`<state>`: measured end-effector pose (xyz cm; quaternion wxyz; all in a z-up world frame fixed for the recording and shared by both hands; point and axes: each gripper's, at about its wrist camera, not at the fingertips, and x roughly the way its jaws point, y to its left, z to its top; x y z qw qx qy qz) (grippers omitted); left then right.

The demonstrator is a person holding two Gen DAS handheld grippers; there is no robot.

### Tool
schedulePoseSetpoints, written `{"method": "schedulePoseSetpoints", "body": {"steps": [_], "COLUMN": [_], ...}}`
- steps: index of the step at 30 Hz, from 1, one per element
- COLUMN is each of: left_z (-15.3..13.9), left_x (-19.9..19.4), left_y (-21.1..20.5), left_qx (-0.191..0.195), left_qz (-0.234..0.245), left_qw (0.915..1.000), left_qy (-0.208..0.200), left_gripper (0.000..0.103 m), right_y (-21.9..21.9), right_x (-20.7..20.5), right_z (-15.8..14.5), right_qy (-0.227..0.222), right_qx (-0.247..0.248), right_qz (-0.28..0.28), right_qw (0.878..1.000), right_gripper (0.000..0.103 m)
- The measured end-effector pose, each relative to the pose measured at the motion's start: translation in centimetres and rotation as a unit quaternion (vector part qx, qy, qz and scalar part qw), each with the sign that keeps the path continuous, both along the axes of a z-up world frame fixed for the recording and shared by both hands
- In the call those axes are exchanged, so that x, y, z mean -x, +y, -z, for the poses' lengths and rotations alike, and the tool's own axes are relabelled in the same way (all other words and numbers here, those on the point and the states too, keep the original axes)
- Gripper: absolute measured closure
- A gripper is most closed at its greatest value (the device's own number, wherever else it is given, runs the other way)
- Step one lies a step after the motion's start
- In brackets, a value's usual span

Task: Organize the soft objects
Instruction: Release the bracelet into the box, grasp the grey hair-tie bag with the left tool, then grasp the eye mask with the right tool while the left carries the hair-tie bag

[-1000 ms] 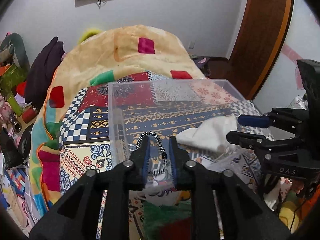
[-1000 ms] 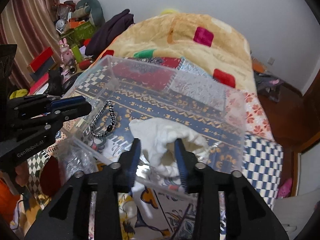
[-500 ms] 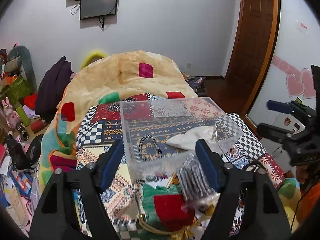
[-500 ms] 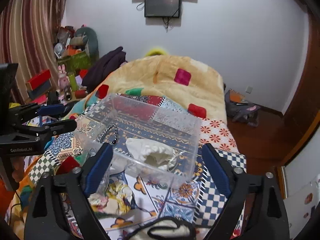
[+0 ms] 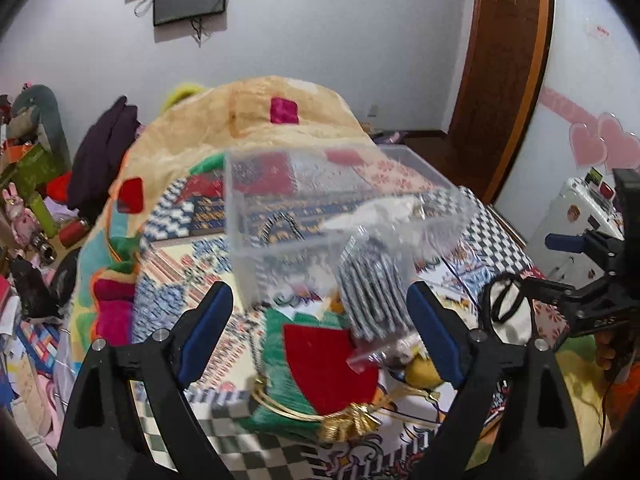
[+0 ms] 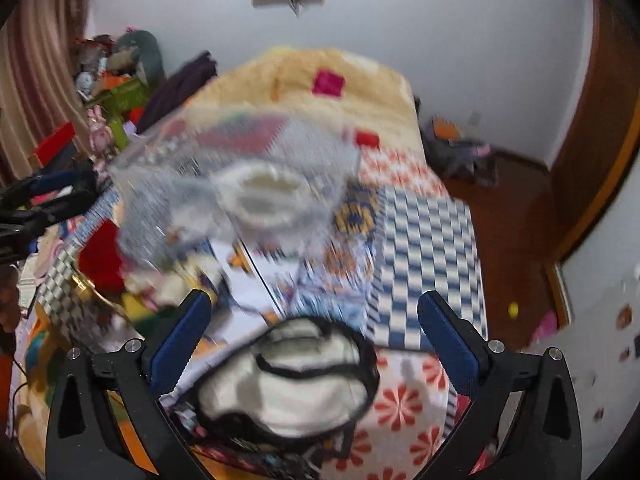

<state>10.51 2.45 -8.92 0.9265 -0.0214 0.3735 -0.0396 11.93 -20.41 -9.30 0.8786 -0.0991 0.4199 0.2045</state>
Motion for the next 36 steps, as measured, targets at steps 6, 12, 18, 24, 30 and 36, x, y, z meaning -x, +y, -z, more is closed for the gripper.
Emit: {"method": "schedulePoseSetpoints", "body": {"steps": [6, 12, 18, 24, 30, 36], "left_z": [2.5, 3.2, 3.2, 3.7, 3.8, 1.6], "left_x": [-1.2, -2.4, -3.1, -3.6, -3.2, -1.5], "left_y": [-1.4, -2.6, -3.2, -3.3, -3.2, -2.5], "left_qx": [0.009, 0.01, 0.015, 0.022, 0.035, 0.05], "left_qz": [0.01, 0.018, 0.027, 0.037, 0.048, 0.049], "left_qw": [0.9993, 0.9989, 0.9985, 0.9975, 0.9966, 0.9973], "left_qy": [0.034, 0.042, 0.044, 0.055, 0.056, 0.022], "left_gripper": [0.014, 0.014, 0.024, 0.052, 0.075, 0.077], "right_y": [-2.1, -2.3, -2.1, -1.5, -0.5, -0.4], "right_x": [-0.6, -1.1, -0.3, 0.9, 1.1, 1.1], "right_z": [2.9, 5.2, 4.9, 3.3, 0.9, -2.1], "right_qy": [0.046, 0.102, 0.102, 0.065, 0.022, -0.024], "right_qx": [0.006, -0.001, -0.021, -0.039, -0.055, -0.085], "right_qz": [0.026, 0.016, 0.005, -0.003, -0.009, -0.009], "right_qw": [0.999, 0.995, 0.995, 0.997, 0.998, 0.996], "right_gripper": [0.002, 0.041, 0.073, 0.085, 0.087, 0.087]}}
